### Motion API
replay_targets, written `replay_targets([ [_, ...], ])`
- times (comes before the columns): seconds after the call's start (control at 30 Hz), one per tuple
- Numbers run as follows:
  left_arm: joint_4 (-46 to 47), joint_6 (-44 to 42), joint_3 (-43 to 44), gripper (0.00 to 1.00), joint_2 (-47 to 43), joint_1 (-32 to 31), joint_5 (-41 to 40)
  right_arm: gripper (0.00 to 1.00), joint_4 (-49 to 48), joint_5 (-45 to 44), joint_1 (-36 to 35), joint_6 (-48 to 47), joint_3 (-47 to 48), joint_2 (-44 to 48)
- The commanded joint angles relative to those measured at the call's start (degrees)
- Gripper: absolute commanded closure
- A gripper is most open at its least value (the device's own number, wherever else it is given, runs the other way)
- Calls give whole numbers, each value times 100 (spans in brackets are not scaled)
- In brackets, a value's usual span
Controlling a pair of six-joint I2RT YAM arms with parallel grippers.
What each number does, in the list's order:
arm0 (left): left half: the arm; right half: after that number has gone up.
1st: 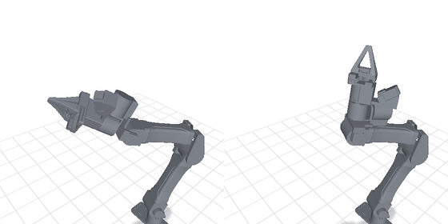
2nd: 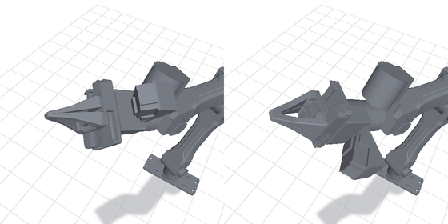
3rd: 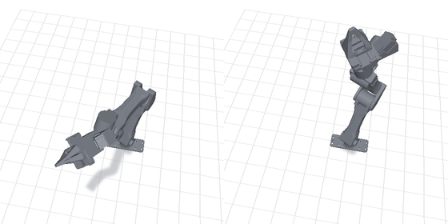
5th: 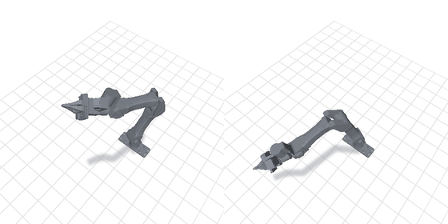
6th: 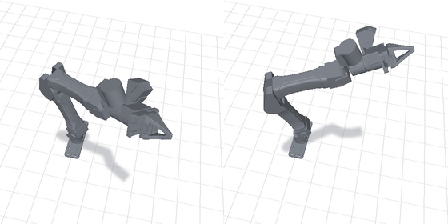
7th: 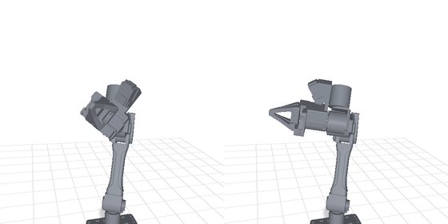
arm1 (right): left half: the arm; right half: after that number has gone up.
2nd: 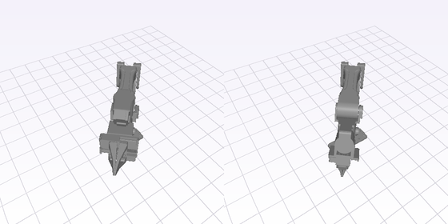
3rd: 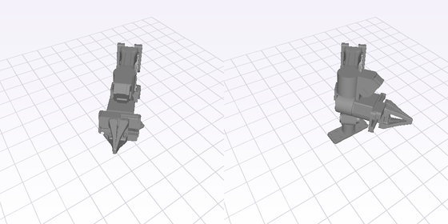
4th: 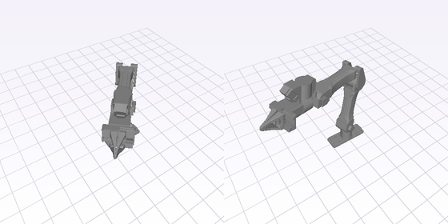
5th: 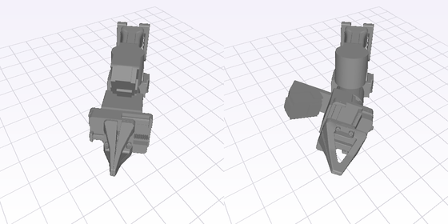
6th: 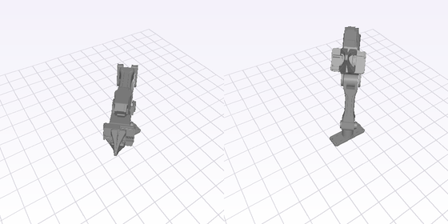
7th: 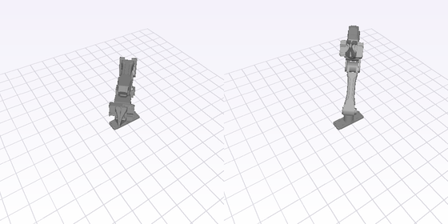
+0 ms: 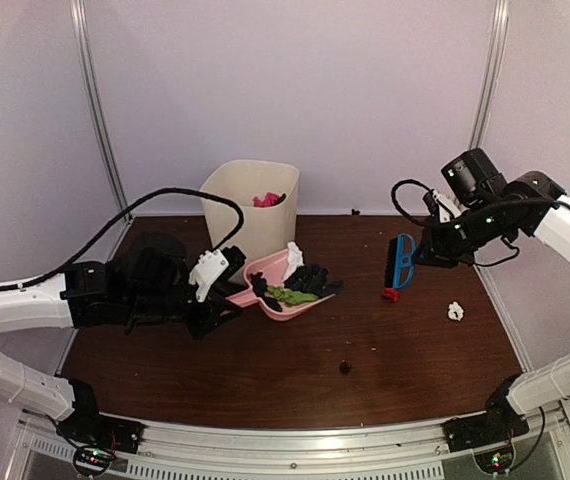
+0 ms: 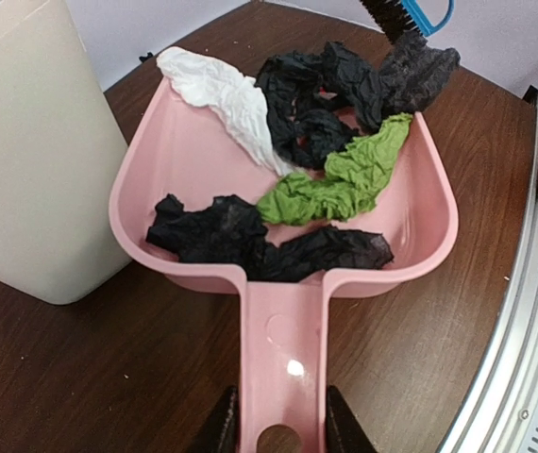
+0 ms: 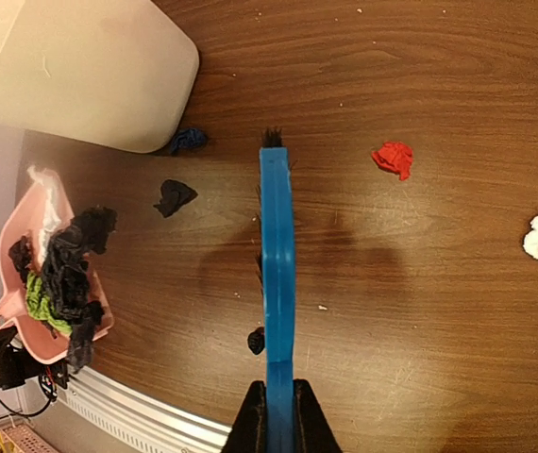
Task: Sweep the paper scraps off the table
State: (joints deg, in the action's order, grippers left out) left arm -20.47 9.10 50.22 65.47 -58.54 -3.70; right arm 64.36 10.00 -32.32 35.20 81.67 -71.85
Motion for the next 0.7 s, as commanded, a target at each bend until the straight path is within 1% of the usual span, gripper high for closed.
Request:
replay_targets([
  [0.0,-190,164,442,100,-104,35,-45,100,-332,-295,122,210,-350,285],
  [0.2,-484,318,860,100,-67,31,-148,100,-406,-496,223,224,-723,397],
  [0.4,-800,421,1376,100,219,30,-162,100,-454,-648,327,200,-1011,457],
  [0.5,-977,481,1633,100,397,29,-194,100,-487,-641,367,158,-1089,471],
  [0.67,-1014,635,2062,100,566,28,-241,100,-549,-606,409,106,-1100,447],
])
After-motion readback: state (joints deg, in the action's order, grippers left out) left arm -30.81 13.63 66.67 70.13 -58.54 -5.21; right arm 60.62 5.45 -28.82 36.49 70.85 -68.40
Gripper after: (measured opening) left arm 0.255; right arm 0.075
